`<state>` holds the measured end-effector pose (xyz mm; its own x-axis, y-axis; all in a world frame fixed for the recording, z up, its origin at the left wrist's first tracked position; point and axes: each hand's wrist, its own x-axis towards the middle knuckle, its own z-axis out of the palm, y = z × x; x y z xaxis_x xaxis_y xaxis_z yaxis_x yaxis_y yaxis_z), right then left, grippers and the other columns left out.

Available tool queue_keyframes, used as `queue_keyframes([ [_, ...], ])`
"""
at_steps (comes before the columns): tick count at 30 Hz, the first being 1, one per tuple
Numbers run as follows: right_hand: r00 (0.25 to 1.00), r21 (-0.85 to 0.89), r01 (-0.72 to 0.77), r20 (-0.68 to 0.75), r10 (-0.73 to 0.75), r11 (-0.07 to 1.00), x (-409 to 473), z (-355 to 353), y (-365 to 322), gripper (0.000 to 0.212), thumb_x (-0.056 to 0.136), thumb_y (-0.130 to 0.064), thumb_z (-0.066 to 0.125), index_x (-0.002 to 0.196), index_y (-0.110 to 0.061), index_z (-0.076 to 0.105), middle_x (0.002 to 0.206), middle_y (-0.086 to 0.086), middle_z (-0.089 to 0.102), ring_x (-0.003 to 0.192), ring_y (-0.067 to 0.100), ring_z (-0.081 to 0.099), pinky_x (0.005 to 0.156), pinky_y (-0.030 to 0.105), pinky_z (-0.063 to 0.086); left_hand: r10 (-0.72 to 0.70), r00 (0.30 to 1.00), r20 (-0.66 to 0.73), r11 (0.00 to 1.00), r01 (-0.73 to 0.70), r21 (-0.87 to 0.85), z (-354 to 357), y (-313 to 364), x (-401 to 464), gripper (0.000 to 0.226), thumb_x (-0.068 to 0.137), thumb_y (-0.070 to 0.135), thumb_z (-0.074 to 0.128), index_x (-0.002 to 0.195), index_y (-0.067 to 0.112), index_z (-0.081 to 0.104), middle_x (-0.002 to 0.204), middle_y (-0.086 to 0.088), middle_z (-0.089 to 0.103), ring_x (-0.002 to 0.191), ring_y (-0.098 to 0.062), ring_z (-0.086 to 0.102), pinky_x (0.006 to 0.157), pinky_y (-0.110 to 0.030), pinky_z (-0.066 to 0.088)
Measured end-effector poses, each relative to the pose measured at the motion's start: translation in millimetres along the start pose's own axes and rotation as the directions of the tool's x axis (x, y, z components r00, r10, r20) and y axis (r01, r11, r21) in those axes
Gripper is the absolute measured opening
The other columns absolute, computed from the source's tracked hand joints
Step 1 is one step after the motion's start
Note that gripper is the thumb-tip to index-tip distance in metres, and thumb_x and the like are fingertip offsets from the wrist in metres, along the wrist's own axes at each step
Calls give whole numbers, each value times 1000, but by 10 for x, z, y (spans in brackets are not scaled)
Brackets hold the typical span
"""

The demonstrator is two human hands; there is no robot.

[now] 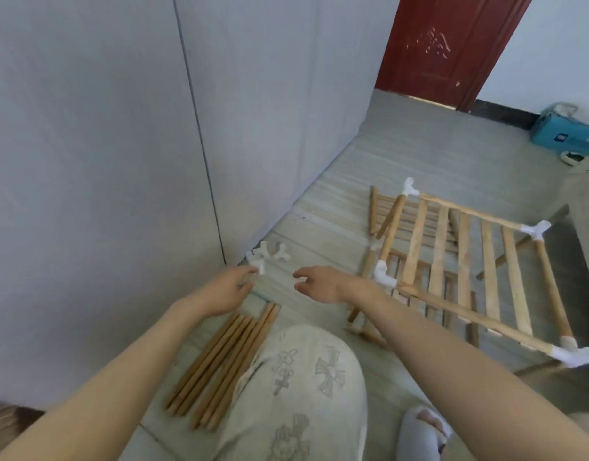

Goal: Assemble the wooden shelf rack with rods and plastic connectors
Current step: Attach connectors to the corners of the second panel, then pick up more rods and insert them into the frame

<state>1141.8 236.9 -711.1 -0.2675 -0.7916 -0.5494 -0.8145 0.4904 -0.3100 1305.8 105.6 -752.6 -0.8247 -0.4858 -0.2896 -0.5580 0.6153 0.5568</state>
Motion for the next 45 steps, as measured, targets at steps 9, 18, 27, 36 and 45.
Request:
queue_keyframes([
  [9, 968, 148, -178, 204, 146, 973, 1014, 1230, 570, 52, 102, -33, 30, 150, -20, 14, 150, 8, 33, 134, 27, 37, 105, 34, 32, -353, 931, 91, 935, 349, 60, 1140, -1071, 417, 70, 91, 27, 54, 149, 18, 15, 149, -12, 28, 137, -28, 27, 109, -40, 30],
  [18, 959, -18, -182, 219, 181, 983, 1329, 2078, 1070, 60, 100, -29, 35, 150, -29, 1, 155, 2, -23, 144, 26, -17, 115, 50, 9, -440, 898, 23, 870, 419, 261, 1756, -1531, 686, 86, 86, 49, 53, 148, 12, 6, 146, -12, 20, 131, -32, 24, 99, -47, 36],
  [27, 938, 60, -175, 312, 149, 983, 1350, 2094, 1150, 58, 101, -32, 34, 150, -27, 5, 154, 1, -25, 143, 24, -19, 117, 46, 6, -489, 871, 45, 832, 451, 322, 1840, -1558, 777, 79, 80, 32, 68, 140, 13, 20, 131, -14, 38, 117, -32, 42, 87, -43, 45],
  [36, 922, 316, -302, 335, 192, 899, 1111, 1471, 1045, 53, 100, -38, 34, 149, -20, 21, 155, 4, 21, 138, 23, 30, 108, 30, 27, -340, 940, -28, 937, 336, -93, 1286, -970, 1015, 57, 81, 7, 63, 129, 4, 33, 123, -18, 48, 108, -34, 53, 84, -39, 45],
  [45, 993, 625, -103, 18, 117, 774, 93, 129, 720, 56, 93, -39, 53, 141, -17, 36, 136, 3, 49, 106, 15, 52, 75, 17, 45, 104, 949, -297, 928, -200, -313, 292, 776, 969, 50, 76, 3, 59, 116, 21, 36, 95, 8, 53, 86, -4, 60, 65, -19, 41],
])
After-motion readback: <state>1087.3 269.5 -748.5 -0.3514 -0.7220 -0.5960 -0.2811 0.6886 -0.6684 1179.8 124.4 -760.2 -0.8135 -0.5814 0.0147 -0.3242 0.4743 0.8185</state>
